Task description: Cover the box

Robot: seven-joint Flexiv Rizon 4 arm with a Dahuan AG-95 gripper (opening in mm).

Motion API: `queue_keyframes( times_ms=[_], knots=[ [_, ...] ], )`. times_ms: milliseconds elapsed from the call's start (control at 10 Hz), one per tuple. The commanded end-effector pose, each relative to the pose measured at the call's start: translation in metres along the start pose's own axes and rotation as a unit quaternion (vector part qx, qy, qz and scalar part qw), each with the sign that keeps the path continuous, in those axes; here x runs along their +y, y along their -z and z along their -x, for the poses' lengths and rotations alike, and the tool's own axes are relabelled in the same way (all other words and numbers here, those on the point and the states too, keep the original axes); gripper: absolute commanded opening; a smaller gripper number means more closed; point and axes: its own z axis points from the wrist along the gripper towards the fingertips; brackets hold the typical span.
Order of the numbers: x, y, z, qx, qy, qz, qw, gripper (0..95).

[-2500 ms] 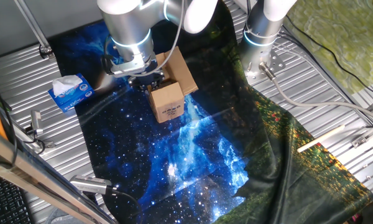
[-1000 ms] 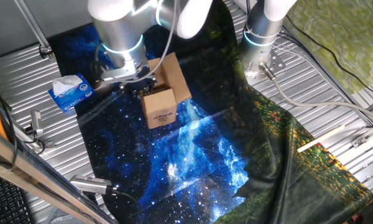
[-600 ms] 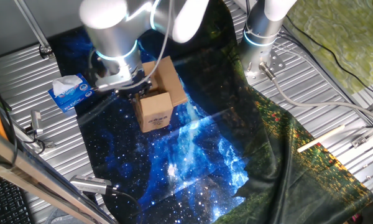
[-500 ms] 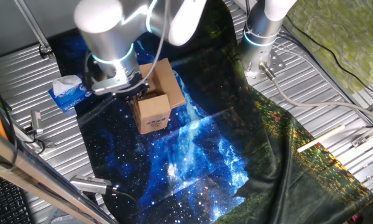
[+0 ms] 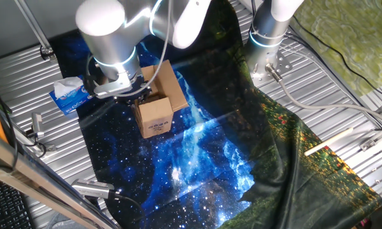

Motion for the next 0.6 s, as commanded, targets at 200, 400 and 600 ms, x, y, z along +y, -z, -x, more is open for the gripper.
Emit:
queue_keyframes(
  times_ms=[200,400,600],
  knots=[
    [-0.0061,-0.0008,0.0023,0.002,0.007,-0.003,1.0000,0.0],
    [-0.0065,-0.0022,0.0022,0.000,0.006,-0.007,1.0000,0.0],
    [-0.0086,-0.0021,0.0039,0.002,0.013,-0.010,0.9999,0.0]
  ],
)
